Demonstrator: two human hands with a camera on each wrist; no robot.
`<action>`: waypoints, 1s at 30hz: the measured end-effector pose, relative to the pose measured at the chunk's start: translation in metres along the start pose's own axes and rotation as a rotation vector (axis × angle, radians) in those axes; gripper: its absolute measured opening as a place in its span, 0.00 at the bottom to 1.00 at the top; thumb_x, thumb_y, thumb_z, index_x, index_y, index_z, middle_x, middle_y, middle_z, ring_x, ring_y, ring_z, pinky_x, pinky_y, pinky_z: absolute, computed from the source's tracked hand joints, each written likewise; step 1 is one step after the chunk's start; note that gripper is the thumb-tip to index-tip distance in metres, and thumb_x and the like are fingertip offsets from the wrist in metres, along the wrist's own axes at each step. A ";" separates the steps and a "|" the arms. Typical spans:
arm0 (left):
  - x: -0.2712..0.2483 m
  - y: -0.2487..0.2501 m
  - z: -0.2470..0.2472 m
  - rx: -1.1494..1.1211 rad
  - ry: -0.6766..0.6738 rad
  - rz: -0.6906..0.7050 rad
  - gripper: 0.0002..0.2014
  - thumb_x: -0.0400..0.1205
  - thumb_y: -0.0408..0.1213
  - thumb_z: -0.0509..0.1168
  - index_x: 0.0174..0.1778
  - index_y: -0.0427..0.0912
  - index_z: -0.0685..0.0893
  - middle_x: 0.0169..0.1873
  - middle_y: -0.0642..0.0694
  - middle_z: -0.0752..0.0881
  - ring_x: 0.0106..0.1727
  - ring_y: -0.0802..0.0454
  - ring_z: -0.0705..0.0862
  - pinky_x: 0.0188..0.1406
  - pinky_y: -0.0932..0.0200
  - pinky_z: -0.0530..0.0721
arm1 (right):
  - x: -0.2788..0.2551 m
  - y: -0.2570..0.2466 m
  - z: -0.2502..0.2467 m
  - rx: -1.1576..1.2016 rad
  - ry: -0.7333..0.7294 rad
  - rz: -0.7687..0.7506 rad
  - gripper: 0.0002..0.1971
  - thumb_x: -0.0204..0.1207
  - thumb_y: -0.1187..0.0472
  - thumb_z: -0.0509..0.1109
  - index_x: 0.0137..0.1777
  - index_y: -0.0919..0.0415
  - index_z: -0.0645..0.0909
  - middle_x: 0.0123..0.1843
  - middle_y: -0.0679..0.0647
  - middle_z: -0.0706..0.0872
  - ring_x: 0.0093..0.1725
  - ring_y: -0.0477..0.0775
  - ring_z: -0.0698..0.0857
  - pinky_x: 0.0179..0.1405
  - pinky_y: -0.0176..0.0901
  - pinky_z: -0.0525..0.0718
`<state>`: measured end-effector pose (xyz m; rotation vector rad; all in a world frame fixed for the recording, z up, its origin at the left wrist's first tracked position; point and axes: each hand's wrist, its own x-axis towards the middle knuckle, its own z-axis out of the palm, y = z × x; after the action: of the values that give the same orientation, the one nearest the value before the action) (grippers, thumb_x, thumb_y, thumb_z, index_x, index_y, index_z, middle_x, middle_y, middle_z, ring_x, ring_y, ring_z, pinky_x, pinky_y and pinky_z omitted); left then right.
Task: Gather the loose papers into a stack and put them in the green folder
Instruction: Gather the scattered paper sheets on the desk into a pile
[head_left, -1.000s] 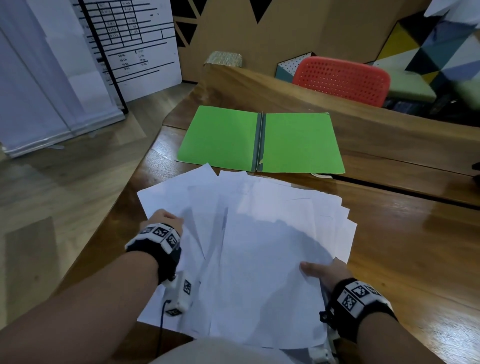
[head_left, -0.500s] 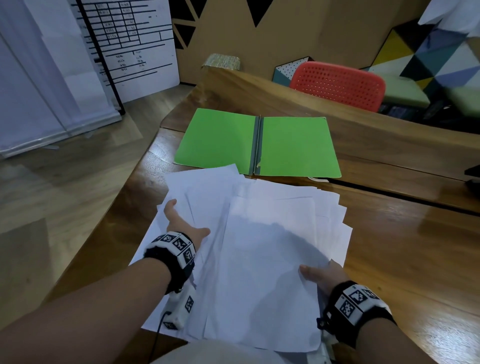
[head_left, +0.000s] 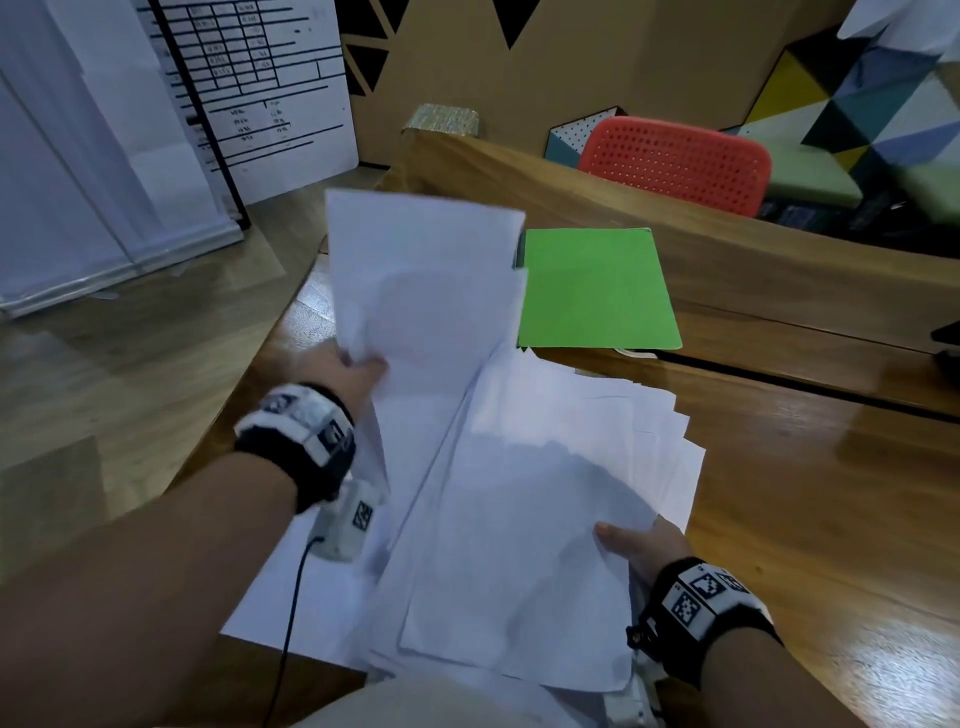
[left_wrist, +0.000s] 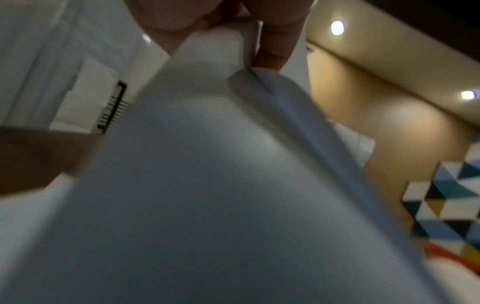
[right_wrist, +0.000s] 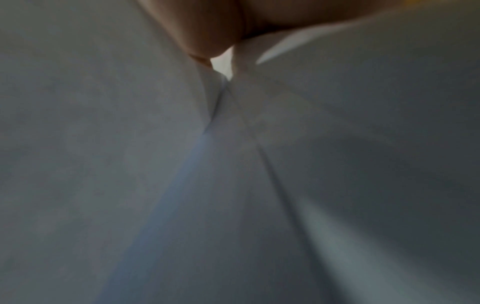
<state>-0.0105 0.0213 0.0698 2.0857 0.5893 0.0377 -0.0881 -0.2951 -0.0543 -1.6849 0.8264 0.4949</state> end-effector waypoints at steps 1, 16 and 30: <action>0.003 0.010 -0.010 -0.011 0.025 0.037 0.19 0.60 0.54 0.67 0.28 0.39 0.80 0.33 0.40 0.84 0.40 0.41 0.85 0.46 0.46 0.86 | -0.001 -0.001 0.000 -0.021 -0.006 -0.002 0.22 0.64 0.61 0.80 0.58 0.61 0.82 0.53 0.60 0.90 0.53 0.68 0.87 0.62 0.65 0.82; 0.011 0.081 -0.068 -0.587 0.123 0.277 0.06 0.65 0.31 0.75 0.31 0.46 0.87 0.23 0.57 0.90 0.29 0.59 0.89 0.37 0.60 0.90 | -0.003 -0.006 0.000 -0.114 0.033 -0.074 0.10 0.66 0.69 0.78 0.47 0.67 0.84 0.50 0.64 0.88 0.41 0.59 0.86 0.37 0.42 0.80; -0.030 -0.068 0.069 0.359 -0.562 0.001 0.31 0.70 0.49 0.72 0.68 0.45 0.72 0.64 0.52 0.79 0.62 0.50 0.80 0.67 0.61 0.73 | 0.017 0.008 -0.003 0.214 -0.104 0.002 0.56 0.38 0.30 0.82 0.68 0.59 0.79 0.63 0.58 0.86 0.64 0.66 0.84 0.69 0.63 0.77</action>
<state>-0.0464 -0.0152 -0.0178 2.2969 0.2580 -0.6765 -0.0828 -0.3038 -0.0704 -1.4502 0.7775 0.4739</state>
